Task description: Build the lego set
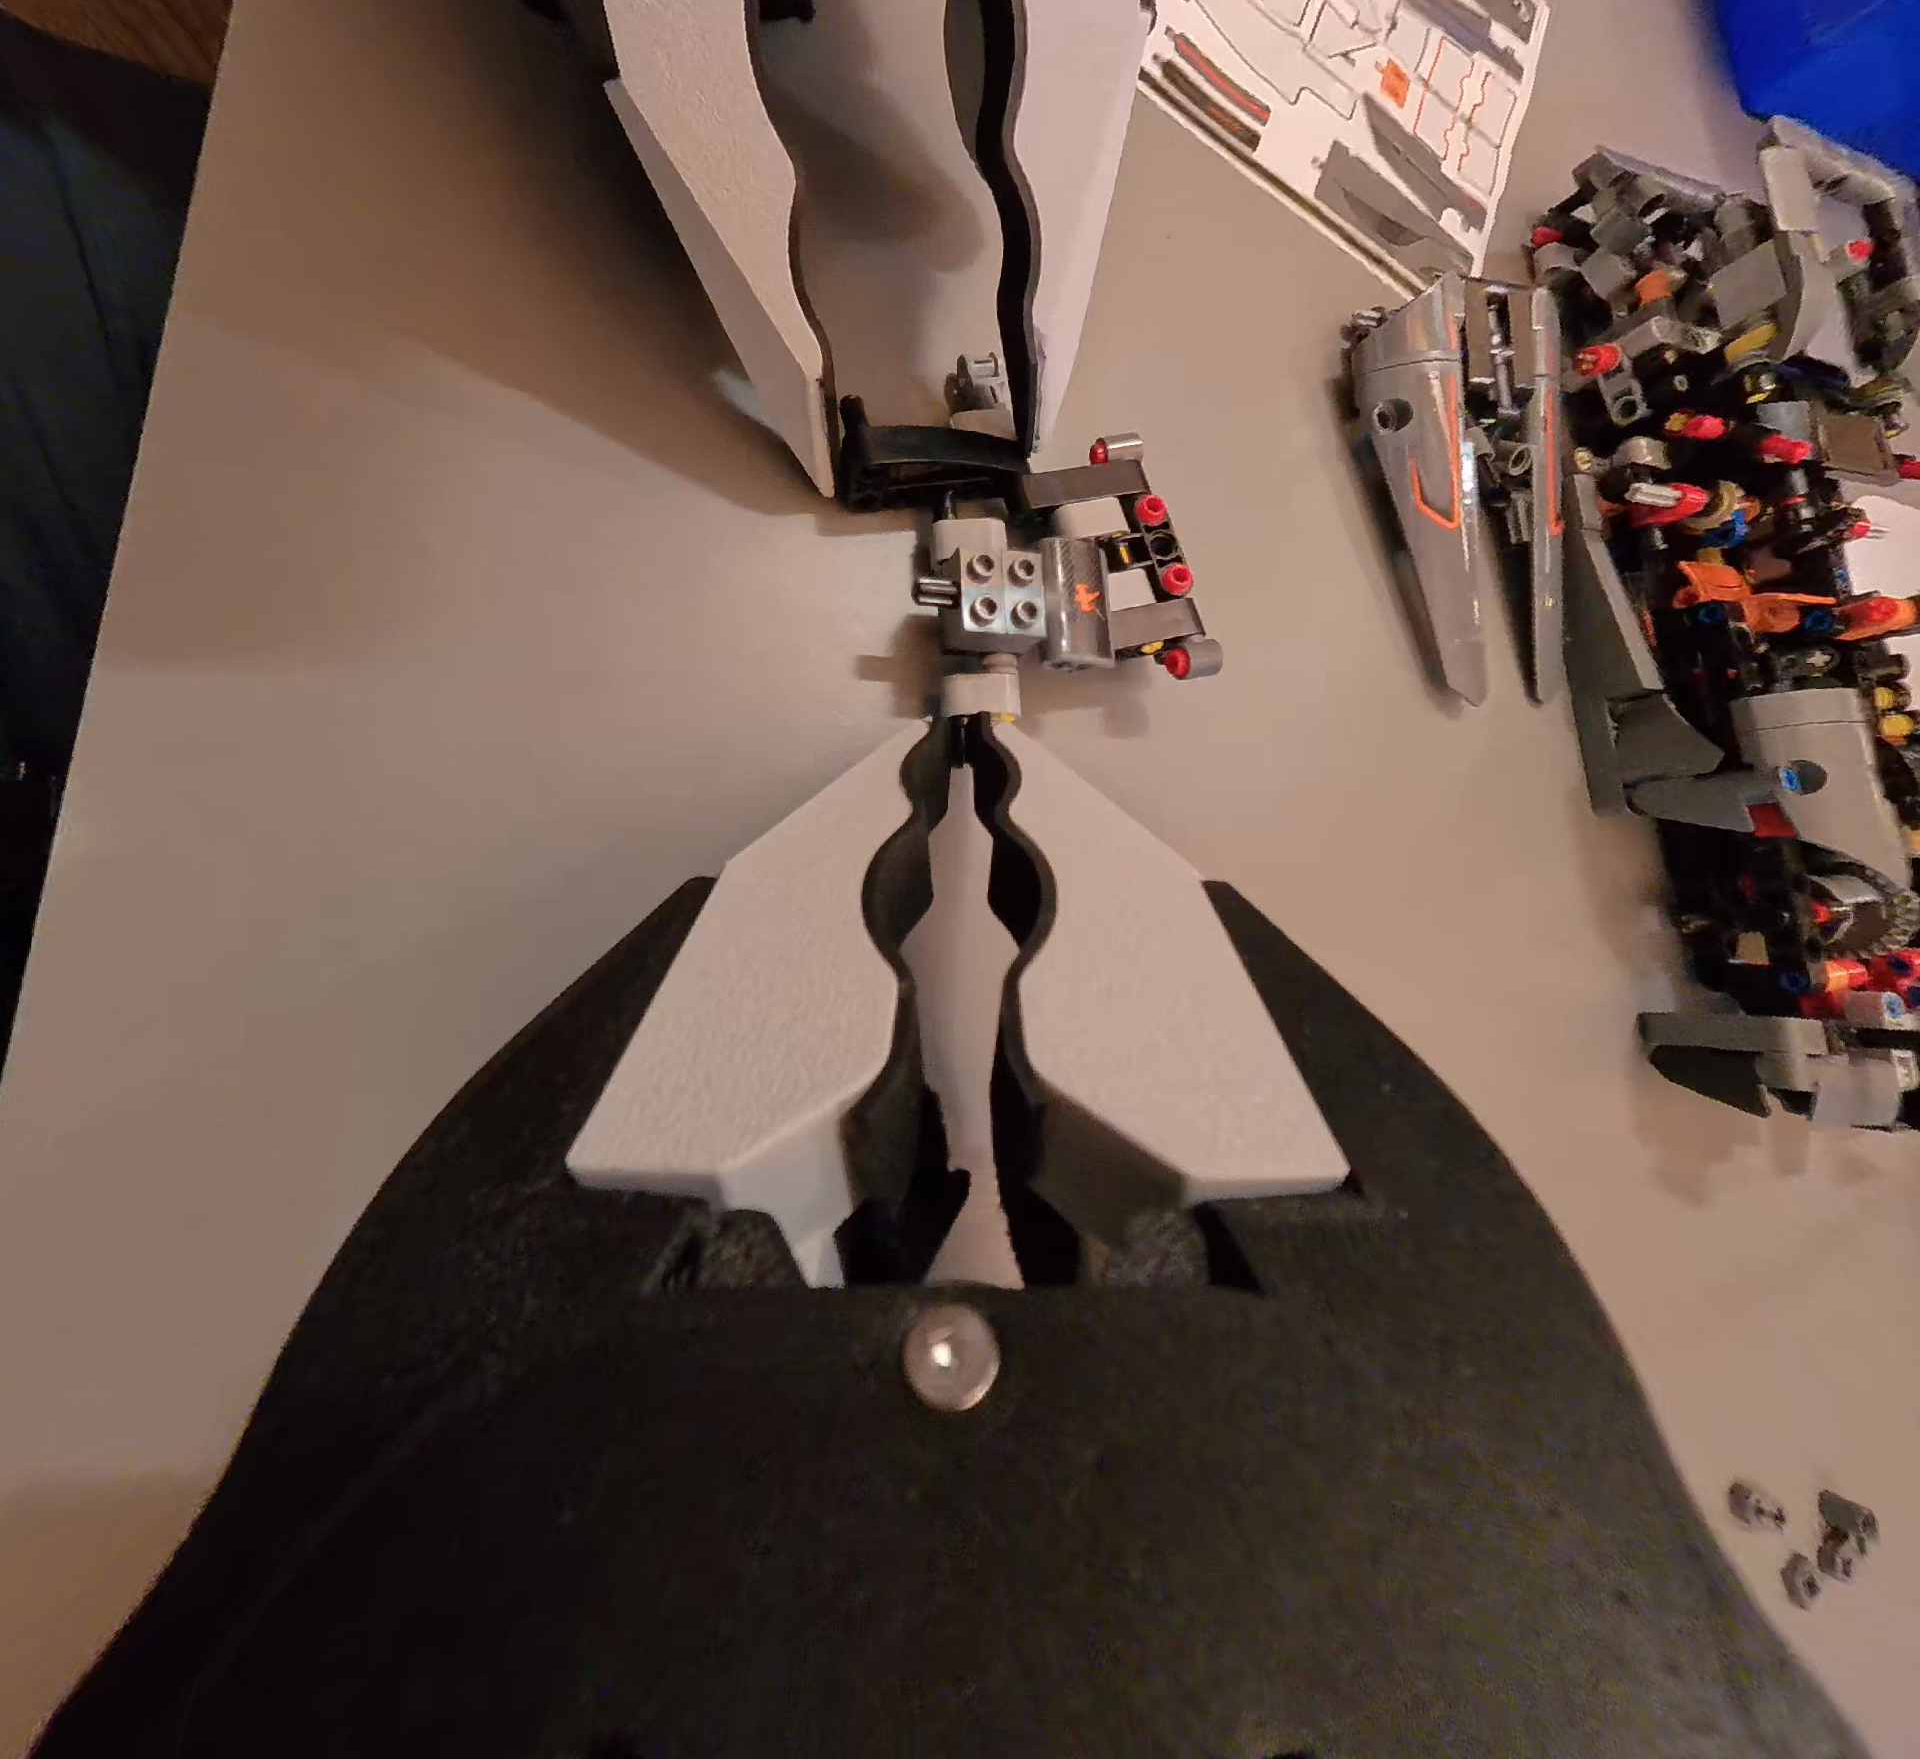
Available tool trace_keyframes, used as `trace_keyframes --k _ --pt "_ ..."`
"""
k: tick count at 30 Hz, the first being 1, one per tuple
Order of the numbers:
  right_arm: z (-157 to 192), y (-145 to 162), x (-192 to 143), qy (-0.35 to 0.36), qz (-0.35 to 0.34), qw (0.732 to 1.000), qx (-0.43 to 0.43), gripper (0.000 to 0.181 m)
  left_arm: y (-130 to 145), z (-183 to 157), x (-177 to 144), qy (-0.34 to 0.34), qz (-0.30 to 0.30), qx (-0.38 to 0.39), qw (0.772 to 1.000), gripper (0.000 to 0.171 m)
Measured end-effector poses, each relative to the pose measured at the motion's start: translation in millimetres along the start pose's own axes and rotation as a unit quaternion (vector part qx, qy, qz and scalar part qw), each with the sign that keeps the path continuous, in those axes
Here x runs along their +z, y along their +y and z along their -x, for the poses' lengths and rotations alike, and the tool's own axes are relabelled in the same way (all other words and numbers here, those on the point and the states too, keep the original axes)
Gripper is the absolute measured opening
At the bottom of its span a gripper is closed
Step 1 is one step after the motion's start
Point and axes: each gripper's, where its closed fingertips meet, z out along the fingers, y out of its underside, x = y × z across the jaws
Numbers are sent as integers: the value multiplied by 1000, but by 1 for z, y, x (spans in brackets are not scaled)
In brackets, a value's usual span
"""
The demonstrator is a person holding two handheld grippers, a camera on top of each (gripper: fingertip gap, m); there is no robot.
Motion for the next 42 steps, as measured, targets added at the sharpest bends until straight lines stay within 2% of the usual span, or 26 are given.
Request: trace_keyframes --k 24,29,32,36,38,42 --pt "-7 -5 12 -7 4 1000 -4 0 -1 0 1 6 -4 8 1000 31" --pt "-9 -4 12 -22 -6 999 23 2 -2 0 1 4 -6 9 1000 31" --pt "-14 -4 6 -24 -15 999 41 15 -5 0 2 2 -13 17 1000 31" --pt "-17 0 -5 -26 -18 998 59 13 -8 3 0 -16 -23 16 999 29" --pt "-22 6 -14 -30 -13 996 80 13 -9 4 -2 -25 -23 6 999 36" --pt "-33 19 -36 -33 -7 992 119 13 -5 4 -6 -35 -16 -8 999 39"
